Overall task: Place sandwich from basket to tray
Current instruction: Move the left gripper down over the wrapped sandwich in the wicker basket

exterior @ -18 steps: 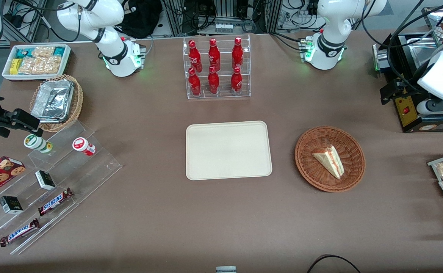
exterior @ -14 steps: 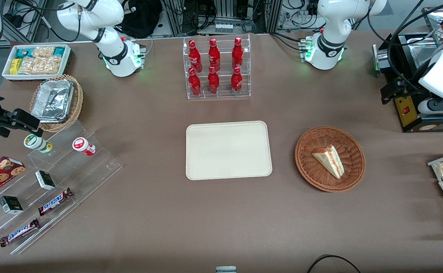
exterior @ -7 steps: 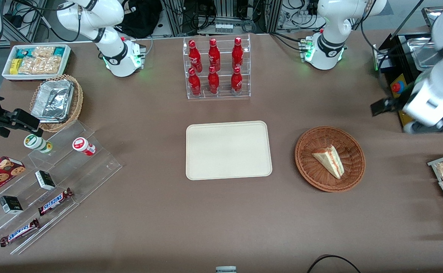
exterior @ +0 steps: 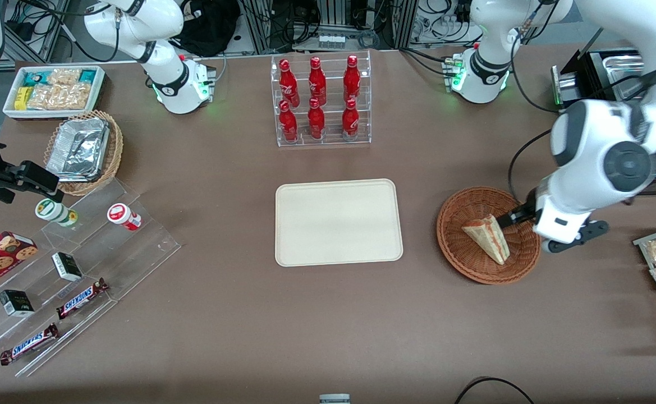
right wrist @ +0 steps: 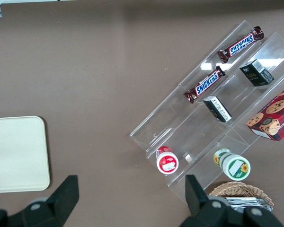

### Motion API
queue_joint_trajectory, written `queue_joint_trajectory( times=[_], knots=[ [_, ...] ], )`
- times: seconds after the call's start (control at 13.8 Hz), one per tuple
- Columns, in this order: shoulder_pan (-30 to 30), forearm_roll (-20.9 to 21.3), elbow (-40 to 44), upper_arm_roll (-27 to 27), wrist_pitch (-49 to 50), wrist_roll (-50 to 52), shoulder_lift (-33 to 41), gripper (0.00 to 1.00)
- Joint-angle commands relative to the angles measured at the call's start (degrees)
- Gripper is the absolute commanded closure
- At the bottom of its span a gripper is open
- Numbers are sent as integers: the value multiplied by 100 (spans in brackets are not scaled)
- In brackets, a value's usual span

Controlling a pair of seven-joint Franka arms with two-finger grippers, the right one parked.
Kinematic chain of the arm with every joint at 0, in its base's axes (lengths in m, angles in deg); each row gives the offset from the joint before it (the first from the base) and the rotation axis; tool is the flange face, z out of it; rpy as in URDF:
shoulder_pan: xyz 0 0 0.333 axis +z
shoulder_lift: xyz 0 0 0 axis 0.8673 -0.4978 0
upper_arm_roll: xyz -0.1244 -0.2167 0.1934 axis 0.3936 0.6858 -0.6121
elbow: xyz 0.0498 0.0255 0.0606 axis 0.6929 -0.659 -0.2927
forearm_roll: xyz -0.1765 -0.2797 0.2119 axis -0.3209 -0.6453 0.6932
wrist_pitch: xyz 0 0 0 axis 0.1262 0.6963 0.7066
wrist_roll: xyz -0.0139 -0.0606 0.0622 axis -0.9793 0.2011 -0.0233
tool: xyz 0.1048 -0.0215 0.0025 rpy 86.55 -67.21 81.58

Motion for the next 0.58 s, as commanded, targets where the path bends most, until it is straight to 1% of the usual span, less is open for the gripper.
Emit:
queue_joint_trajectory(
  times=[0.0, 0.22, 0.51],
  knots=[
    [-19, 84, -992, 53, -1313, 1070, 147, 0],
    [-10, 49, -1460, 53, -1967, 1238, -55, 0],
    [51, 76, -1637, 35, -2468, 1203, -415, 0]
  ],
)
